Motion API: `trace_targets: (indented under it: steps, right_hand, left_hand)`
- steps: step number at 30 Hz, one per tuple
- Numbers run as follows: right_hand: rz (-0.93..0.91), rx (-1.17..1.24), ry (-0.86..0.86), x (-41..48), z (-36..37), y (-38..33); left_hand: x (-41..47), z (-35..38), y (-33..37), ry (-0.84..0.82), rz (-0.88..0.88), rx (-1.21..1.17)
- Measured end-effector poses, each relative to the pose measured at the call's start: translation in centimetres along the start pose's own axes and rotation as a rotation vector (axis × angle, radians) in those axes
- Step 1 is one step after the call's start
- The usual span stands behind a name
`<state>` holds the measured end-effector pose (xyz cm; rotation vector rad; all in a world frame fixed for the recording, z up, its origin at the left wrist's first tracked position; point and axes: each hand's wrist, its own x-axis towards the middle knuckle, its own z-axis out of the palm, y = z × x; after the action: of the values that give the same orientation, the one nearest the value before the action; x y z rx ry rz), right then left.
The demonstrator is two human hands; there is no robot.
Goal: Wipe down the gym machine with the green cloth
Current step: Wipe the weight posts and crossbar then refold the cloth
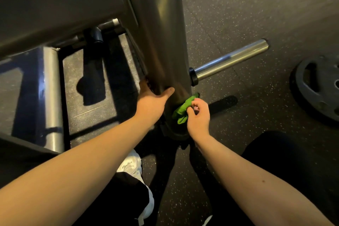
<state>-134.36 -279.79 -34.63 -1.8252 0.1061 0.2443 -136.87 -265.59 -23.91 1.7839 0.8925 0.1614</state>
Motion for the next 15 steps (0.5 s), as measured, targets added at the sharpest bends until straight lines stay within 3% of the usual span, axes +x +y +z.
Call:
trace_targets:
  steps: [4, 8, 13, 15]
  right_hand:
    - [-0.035, 0.174, 0.01, -0.4, 0.9, -2.8]
    - [-0.036, 0.033, -0.043, -0.6, 3.4, 0.0]
    - [0.455, 0.115, 0.053, 3.3, 2.9, 5.0]
    - [0.549, 0.093, 0.008, 4.5, 2.4, 6.4]
  left_hand:
    - [0.0, 0.5, -0.5, -0.003, 0.003, 0.04]
    - [0.5, 0.6, -1.1, 0.029, 0.044, 0.114]
    - [1.6, 0.8, -2.1, 0.038, 0.049, 0.143]
    - [1.9, 0.9, -2.4, 0.03, 0.04, 0.141]
